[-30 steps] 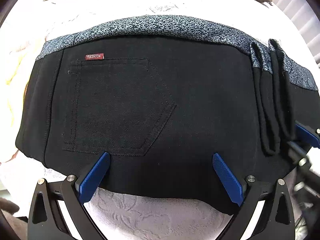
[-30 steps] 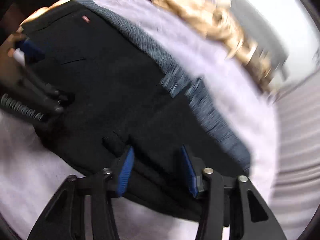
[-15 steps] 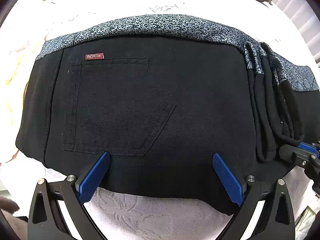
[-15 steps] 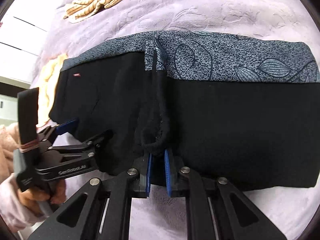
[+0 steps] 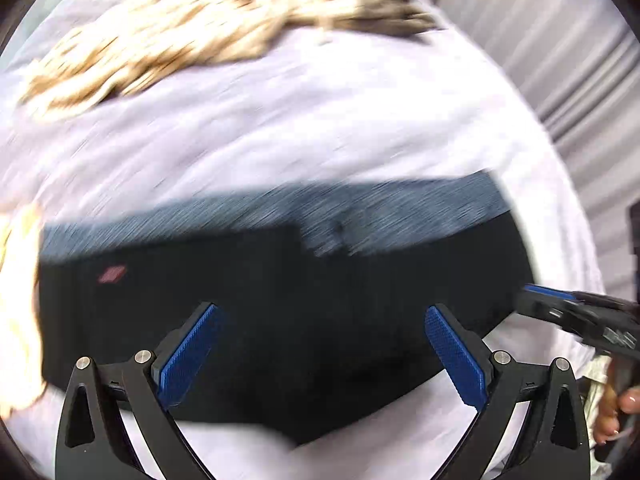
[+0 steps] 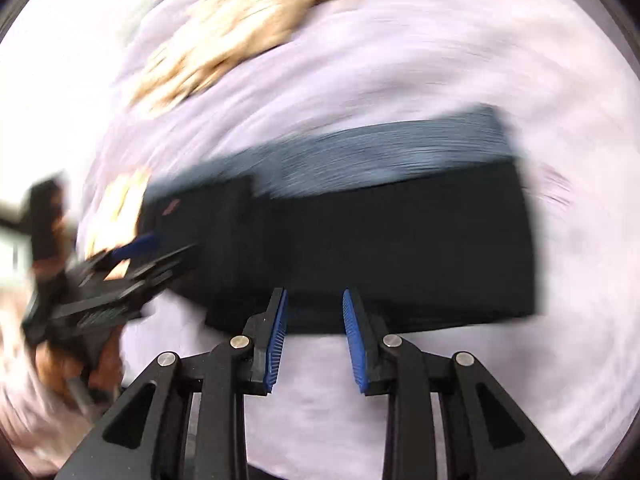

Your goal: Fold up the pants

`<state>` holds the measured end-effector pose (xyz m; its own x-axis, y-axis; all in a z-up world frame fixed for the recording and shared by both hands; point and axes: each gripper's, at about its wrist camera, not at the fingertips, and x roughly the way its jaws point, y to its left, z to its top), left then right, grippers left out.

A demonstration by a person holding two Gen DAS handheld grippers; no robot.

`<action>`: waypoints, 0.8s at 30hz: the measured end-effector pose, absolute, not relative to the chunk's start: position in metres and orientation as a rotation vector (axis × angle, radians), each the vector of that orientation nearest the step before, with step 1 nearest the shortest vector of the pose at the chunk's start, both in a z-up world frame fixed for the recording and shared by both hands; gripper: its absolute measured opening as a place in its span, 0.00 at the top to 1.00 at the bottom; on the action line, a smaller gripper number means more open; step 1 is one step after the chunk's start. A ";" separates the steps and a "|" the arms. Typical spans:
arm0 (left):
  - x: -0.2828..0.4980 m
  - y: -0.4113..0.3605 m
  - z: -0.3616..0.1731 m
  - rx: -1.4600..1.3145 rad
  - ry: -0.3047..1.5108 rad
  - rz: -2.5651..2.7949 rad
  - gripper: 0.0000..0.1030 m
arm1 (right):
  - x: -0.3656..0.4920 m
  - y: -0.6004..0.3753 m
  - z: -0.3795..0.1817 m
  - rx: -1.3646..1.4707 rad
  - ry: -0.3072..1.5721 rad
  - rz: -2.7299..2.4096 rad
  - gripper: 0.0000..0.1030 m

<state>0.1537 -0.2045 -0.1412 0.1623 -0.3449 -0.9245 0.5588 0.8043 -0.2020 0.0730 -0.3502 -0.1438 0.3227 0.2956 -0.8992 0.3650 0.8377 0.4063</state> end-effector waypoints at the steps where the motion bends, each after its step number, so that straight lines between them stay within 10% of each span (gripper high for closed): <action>1: 0.155 -0.222 -0.144 0.193 1.257 -0.673 0.01 | 0.071 -0.369 -0.148 0.655 1.265 -0.105 0.69; 8: 0.156 -0.258 -0.237 0.247 1.456 -0.583 0.00 | 0.058 -0.421 -0.202 0.945 1.255 -0.229 0.69; 24: 0.138 -0.125 -0.185 0.274 1.437 -0.305 0.00 | 0.121 -0.303 -0.179 0.628 1.331 0.052 0.61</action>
